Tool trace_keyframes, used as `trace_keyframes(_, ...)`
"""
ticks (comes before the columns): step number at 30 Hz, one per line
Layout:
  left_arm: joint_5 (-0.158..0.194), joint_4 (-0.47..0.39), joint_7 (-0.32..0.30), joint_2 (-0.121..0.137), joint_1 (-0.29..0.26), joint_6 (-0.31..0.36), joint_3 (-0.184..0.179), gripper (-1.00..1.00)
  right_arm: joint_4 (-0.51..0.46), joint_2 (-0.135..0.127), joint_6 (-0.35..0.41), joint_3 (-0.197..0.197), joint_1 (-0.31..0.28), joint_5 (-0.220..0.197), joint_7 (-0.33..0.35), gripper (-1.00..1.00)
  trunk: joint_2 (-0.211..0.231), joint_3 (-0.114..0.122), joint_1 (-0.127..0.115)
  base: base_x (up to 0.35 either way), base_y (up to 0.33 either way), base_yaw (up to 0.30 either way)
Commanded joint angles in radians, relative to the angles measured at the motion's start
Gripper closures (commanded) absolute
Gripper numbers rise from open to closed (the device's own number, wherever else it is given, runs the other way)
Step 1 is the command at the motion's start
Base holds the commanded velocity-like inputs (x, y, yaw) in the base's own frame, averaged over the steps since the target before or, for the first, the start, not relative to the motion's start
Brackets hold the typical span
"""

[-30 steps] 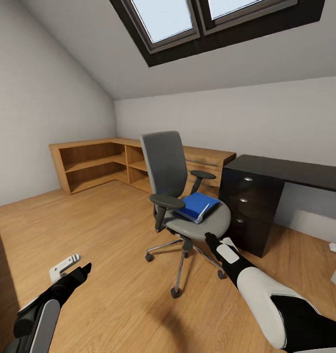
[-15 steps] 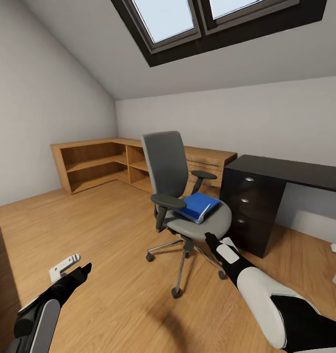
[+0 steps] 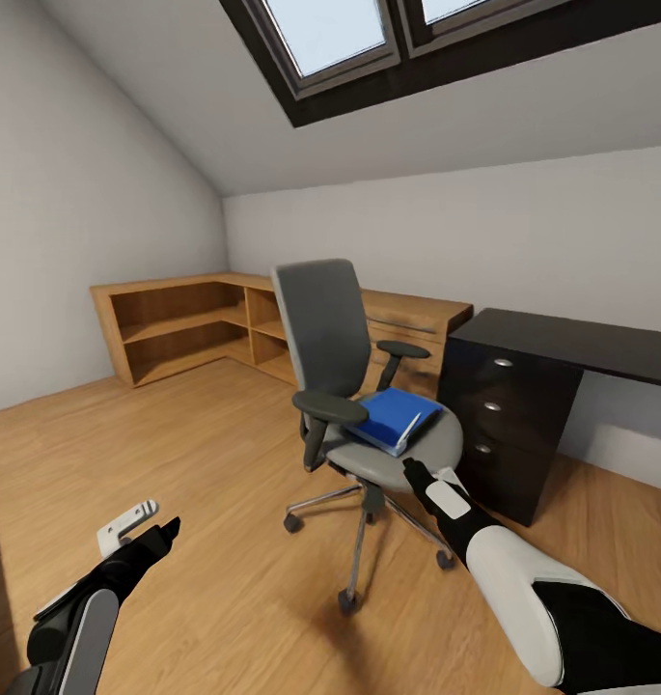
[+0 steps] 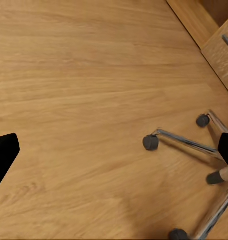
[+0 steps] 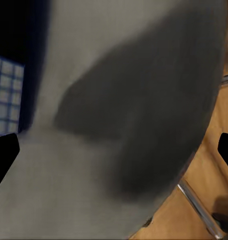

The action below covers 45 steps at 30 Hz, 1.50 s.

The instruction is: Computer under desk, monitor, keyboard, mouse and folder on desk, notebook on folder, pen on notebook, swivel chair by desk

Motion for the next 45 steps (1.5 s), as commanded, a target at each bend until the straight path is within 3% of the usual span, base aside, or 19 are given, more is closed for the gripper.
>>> trace_keyframes(1,0.011,-0.001,0.008,-0.001,-0.001,0.004,0.001,-1.00,-0.001,0.001,-0.001,-0.008,0.000,-0.001,-0.002,-1.00,0.000,-0.001,0.000,0.288,0.000,0.000)
trace_keyframes(28,0.011,-0.001,0.008,-0.001,-0.001,0.005,0.000,-1.00,-0.001,0.001,-0.001,-0.007,0.000,-0.001,-0.001,-1.00,0.000,-0.001,0.000,0.284,0.060,0.000)
trace_keyframes(45,0.010,-0.001,0.009,-0.001,-0.001,0.005,-0.019,-1.00,-0.001,0.002,-0.001,-0.006,0.000,-0.001,-0.001,-1.00,0.000,-0.001,0.000,0.022,0.004,0.179)
